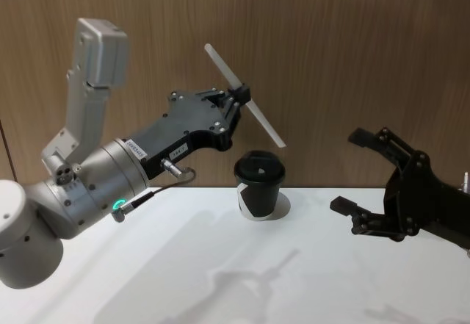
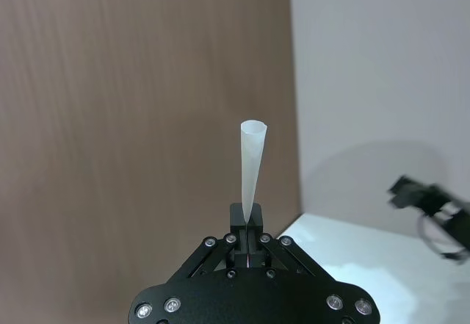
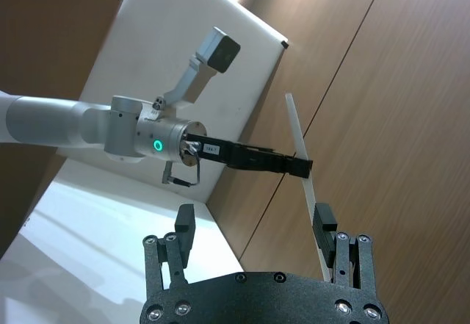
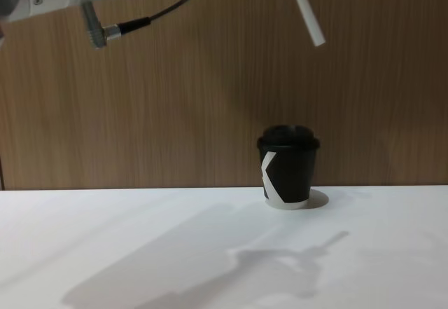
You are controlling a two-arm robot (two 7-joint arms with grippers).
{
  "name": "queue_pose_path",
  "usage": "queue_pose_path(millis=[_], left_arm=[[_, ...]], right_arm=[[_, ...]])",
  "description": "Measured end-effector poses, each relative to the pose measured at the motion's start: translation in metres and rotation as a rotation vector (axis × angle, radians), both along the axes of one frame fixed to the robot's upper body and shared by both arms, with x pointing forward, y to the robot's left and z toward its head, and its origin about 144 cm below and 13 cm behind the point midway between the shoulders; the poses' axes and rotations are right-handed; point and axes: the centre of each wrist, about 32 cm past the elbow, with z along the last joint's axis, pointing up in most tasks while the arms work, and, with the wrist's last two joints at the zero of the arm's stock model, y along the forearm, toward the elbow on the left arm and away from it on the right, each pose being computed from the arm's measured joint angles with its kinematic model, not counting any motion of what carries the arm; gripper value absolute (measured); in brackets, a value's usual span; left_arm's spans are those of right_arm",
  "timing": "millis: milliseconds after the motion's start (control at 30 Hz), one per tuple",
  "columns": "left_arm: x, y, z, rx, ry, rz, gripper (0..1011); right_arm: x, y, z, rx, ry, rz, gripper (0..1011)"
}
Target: Pick up the straw with one hand, pass it to the other hand, and insert it into the cup.
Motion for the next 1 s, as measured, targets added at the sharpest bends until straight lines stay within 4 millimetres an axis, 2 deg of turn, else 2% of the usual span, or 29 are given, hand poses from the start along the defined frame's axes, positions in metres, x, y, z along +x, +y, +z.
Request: queue_pose_path(millis=[367, 600, 1000], left_arm=[[0.003, -0.010, -0.001, 0.119, -0.012, 0.171, 10], [0.013, -0.020, -0.008, 0.218, 0.007, 0.278, 10], [0.031, -0.031, -0.016, 0.304, 0.052, 0.328, 8]], right_arm=[[0.000, 0.000, 0.000, 0.000, 0.000, 0.000, 1001], [0.000, 0.000, 0.000, 0.000, 0.000, 0.000, 1001], [0.000, 0.000, 0.000, 0.000, 0.000, 0.000, 1001]])
